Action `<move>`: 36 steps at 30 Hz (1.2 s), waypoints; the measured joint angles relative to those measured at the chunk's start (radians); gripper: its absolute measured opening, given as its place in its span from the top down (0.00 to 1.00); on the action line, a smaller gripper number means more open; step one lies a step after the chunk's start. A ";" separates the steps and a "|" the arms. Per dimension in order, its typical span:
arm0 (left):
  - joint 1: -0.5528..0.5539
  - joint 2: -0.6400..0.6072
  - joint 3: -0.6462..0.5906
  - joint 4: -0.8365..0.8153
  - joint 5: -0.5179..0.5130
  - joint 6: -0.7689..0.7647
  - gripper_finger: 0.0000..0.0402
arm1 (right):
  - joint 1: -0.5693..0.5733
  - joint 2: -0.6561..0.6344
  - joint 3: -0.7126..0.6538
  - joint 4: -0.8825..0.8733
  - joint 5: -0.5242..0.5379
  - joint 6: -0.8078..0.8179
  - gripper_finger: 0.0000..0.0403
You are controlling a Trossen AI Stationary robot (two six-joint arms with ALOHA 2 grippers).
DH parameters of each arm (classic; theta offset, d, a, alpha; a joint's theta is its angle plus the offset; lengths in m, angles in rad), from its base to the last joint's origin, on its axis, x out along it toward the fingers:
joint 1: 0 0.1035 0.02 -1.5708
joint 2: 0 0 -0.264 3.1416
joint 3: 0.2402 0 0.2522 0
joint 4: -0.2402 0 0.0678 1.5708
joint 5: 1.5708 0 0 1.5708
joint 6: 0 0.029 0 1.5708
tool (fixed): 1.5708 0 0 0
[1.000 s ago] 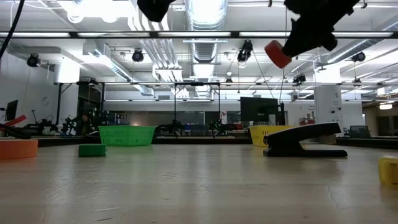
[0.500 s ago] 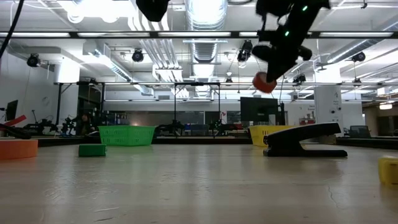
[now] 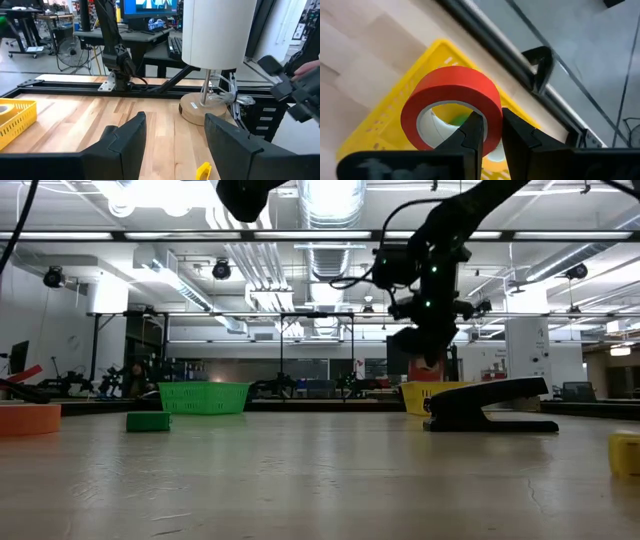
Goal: Pick and place Stapler, Stapler remover, tape
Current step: Put the red tape into the yellow bin, then put the orange tape into the yellow bin
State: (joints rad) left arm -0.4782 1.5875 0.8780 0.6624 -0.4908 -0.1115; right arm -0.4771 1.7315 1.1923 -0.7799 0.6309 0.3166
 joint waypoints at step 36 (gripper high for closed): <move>0.032 -0.019 0.000 -0.048 -0.002 0.006 0.50 | 0.031 0.003 0.071 -0.087 -0.168 -0.030 0.55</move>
State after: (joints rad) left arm -0.4465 1.5686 0.8783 0.6141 -0.4927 -0.1057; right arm -0.4460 1.7350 1.2636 -0.8669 0.4625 0.2863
